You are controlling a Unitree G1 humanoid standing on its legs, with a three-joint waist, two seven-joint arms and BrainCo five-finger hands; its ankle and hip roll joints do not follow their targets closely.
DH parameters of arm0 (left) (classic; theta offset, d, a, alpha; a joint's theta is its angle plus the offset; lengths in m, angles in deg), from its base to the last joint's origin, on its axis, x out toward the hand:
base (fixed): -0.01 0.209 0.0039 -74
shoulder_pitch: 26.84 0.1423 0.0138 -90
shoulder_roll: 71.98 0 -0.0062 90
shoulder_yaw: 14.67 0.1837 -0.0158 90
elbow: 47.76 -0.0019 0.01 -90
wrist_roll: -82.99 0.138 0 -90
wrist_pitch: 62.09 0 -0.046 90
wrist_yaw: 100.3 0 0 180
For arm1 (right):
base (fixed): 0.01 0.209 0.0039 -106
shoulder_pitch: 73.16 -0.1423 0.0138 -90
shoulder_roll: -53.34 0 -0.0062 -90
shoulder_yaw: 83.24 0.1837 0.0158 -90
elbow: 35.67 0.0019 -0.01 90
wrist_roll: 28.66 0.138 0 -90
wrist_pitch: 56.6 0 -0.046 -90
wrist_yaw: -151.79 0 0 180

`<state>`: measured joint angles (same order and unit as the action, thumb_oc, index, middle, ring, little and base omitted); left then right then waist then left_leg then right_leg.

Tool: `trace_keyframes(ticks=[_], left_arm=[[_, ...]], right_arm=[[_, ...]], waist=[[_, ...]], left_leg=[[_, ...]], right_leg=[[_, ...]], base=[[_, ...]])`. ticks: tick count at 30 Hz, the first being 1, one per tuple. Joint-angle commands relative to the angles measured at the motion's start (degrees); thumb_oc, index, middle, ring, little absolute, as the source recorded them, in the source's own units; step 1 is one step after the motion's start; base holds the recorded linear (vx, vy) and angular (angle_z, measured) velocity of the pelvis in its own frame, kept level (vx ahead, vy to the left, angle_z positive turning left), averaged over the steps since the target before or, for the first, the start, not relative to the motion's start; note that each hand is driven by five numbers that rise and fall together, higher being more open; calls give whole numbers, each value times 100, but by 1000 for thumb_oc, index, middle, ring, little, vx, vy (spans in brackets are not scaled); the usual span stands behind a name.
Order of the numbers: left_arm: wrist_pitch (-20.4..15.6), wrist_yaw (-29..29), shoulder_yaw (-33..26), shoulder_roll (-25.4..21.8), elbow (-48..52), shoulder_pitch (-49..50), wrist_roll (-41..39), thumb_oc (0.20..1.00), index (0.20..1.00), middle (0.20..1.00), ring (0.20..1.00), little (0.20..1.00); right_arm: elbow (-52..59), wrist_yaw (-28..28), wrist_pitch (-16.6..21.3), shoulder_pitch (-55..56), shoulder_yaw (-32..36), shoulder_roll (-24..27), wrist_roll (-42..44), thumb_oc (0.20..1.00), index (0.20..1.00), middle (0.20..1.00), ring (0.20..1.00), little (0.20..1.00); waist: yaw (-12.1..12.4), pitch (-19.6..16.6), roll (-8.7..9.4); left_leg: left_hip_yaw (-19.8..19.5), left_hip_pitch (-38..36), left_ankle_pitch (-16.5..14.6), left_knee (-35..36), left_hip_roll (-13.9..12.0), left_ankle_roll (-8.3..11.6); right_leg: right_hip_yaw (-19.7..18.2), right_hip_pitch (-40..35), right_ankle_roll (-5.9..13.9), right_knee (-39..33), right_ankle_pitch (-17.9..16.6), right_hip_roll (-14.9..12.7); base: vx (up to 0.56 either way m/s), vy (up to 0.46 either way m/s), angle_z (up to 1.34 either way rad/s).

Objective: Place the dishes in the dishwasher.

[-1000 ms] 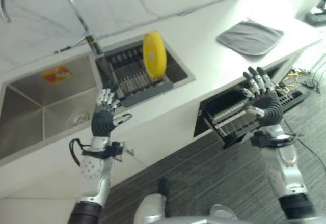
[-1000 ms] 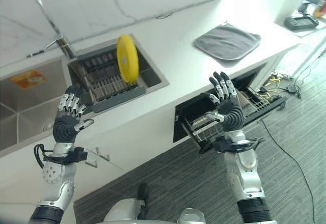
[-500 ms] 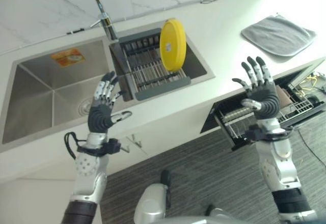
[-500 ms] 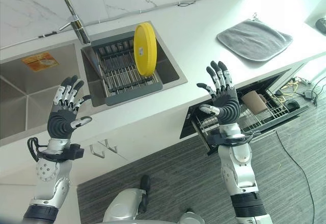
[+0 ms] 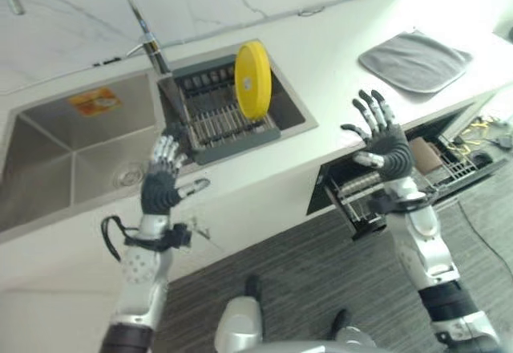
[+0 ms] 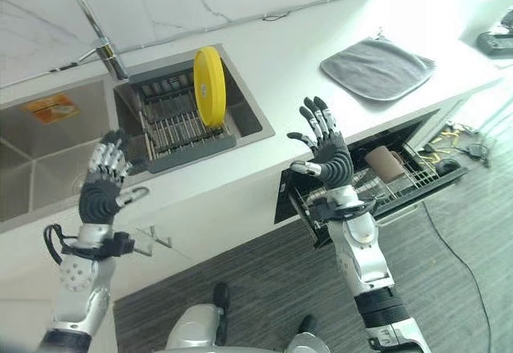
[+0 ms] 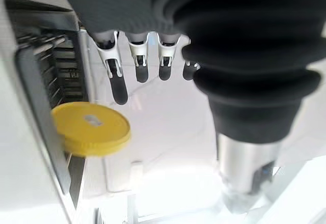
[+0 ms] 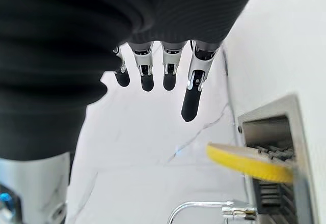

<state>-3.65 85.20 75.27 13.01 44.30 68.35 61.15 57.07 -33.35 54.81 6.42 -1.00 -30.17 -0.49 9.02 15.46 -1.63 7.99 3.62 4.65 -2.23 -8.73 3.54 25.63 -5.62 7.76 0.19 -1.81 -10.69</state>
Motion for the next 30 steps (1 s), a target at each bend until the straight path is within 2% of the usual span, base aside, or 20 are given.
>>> trace_keyframes(ticks=[1, 5, 6, 12, 15, 20, 24, 30], left_arm=[[-365, 205, -159, -302, 297, -175, -222, 1000, 1000, 1000, 1000, 1000], [-233, 347, -128, -301, 288, -188, -250, 1000, 1000, 1000, 1000, 1000], [-225, 345, -110, -307, 268, -210, -239, 1000, 1000, 1000, 1000, 1000], [-97, 75, 89, -454, 205, -359, 118, 1000, 1000, 1000, 1000, 1000], [-79, -10, 126, -586, 199, -409, 221, 1000, 1000, 1000, 1000, 1000], [29, 26, 269, -827, 149, -516, 207, 1000, 1000, 1000, 1000, 1000], [-64, 82, 348, -998, 65, -571, 127, 1000, 1000, 1000, 1000, 1000], [-174, 37, 441, -1159, 29, -692, 8, 1000, 1000, 1000, 1000, 1000]], right_arm=[[333, 85, 167, -95, 275, -107, -36, 1000, 1000, 1000, 1000, 1000], [188, -191, -253, -213, 137, 7, -217, 1000, 1000, 1000, 1000, 1000], [169, -205, -291, -279, 110, 25, -265, 1000, 1000, 1000, 1000, 1000], [-138, 39, -856, -1288, -128, 89, -152, 1000, 1000, 1000, 1000, 1000], [-442, 160, -1020, -1708, -205, 21, -3, 1000, 1000, 1000, 1000, 1000], [-1041, 515, -1157, -2366, -130, 61, 370, 1000, 1000, 1000, 1000, 1000], [-1488, 712, -1014, -2787, 67, 289, 429, 1000, 1000, 1000, 1000, 1000], [-1910, 824, -926, -3196, 320, 705, 638, 1000, 1000, 1000, 1000, 1000]], waist=[[87, -141, 229], [122, -204, 212], [132, -200, 192], [282, -251, 246], [360, -197, 277], [551, -73, 325], [678, 30, 351], [717, 212, 311]], left_leg=[[174, 19, -303, 113, -11, 88], [21, -44, -306, 116, 62, 102], [35, 0, -221, 104, 67, 56], [-109, -189, -369, -4, 151, 76], [-128, -232, -479, -220, 137, 85], [-296, -104, -543, -417, 158, 56], [-397, 109, -538, -515, 193, 33], [-484, 305, -501, -566, 233, 26]], right_leg=[[2, -565, 69, 543, 1021, -306], [-58, -667, 32, 434, 985, -251], [-6, -636, 13, 409, 887, -253], [-10, -673, 79, 108, 610, -307], [-15, -624, 132, 54, 465, -370], [-10, -605, 191, 62, 368, -394], [0, -520, 226, 55, 308, -401], [-30, -377, 236, 76, 288, -417]], base=[[83, -38, 4], [94, -7, 4], [42, 17, 5], [101, 15, 10], [112, 4, 4], [133, 12, 12], [23, -8, 23], [-36, 14, 3]])
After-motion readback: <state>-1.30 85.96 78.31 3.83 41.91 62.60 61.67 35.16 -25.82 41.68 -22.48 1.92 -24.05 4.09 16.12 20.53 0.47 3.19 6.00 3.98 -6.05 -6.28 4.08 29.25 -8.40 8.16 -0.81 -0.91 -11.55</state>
